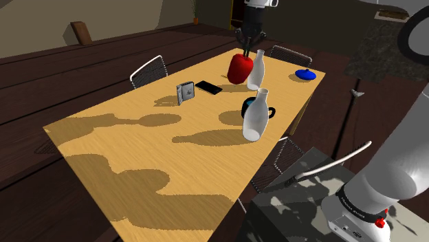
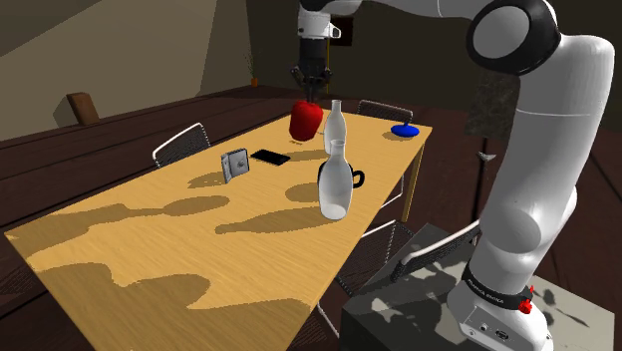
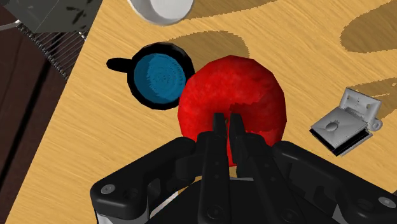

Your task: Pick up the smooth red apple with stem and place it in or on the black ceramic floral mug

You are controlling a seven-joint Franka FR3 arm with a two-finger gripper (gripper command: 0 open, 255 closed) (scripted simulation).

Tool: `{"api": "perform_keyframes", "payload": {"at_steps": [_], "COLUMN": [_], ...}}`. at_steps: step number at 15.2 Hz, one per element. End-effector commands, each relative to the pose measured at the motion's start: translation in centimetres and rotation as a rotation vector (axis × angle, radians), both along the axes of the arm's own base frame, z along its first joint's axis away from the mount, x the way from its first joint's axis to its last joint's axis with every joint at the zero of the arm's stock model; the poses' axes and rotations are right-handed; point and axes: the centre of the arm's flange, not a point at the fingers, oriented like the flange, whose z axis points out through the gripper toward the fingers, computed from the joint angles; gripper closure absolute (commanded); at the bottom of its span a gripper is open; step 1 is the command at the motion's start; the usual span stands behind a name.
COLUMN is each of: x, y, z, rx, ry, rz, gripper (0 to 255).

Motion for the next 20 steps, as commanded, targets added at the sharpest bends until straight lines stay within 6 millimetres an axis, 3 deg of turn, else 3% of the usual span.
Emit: {"api": "perform_keyframes", "payload": {"at_steps": [1, 8, 20], "x": [-1.7, -6.9, -6.9], "y": [-2.2, -9.0, -9.0], "z": [1.1, 4.3, -2.1], "rx": [0.001, 0.001, 0.001], "ry": [0.0, 0.0, 0.0], "rz": [0.001, 0.001, 0.001], "gripper": [255, 255, 255]}}
